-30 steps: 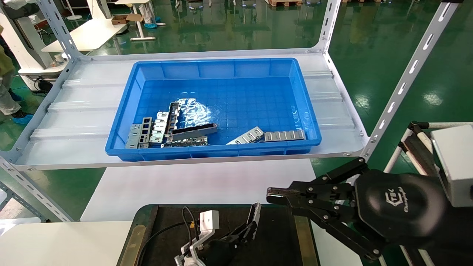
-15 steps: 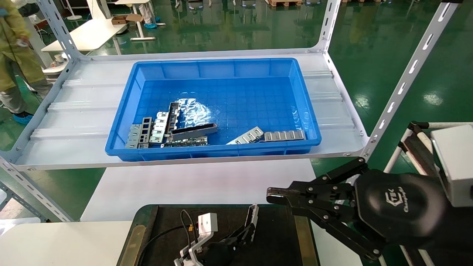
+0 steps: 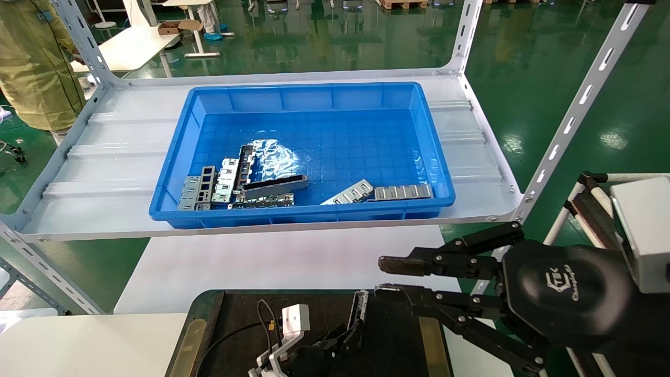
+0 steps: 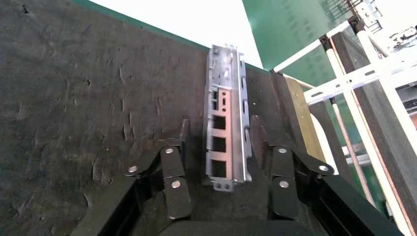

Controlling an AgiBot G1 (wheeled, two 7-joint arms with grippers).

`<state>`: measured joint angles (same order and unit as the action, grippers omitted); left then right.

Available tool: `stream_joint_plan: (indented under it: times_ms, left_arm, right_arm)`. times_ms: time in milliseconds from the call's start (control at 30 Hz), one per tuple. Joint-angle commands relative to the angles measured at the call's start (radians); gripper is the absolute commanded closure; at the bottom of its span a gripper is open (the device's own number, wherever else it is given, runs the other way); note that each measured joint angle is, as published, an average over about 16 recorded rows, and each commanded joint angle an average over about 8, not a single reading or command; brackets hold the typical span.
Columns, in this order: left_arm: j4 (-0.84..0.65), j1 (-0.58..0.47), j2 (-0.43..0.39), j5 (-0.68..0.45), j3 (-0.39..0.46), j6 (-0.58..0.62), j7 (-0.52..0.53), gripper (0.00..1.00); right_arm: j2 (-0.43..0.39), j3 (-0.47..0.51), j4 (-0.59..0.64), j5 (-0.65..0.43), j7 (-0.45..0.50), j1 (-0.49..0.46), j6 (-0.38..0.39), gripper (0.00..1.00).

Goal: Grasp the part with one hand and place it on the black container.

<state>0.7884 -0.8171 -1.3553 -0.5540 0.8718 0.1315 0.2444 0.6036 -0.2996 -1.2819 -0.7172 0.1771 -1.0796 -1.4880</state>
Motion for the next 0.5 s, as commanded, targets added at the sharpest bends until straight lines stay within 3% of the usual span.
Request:
stream_joint_plan:
  times_ms: [33,267,500]
  left_arm:
    - [0.001,0.0,0.0,0.007,0.003,-0.002,-0.002,0.0]
    - [0.001,-0.008,0.01,0.01,0.006,0.03,-0.035,0.0]
    - [-0.003,-0.014,0.055,-0.01,-0.009,0.138,-0.099,0.0]
  right_arm:
    - [0.0,0.0,0.0,0.0,0.0,0.0,0.0,0.0]
    - [0.0,0.0,0.0,0.0,0.0,0.0,0.0,0.0]
    - [0.0,-0.001,0.0,0.001,0.0,0.0,0.0,0.0]
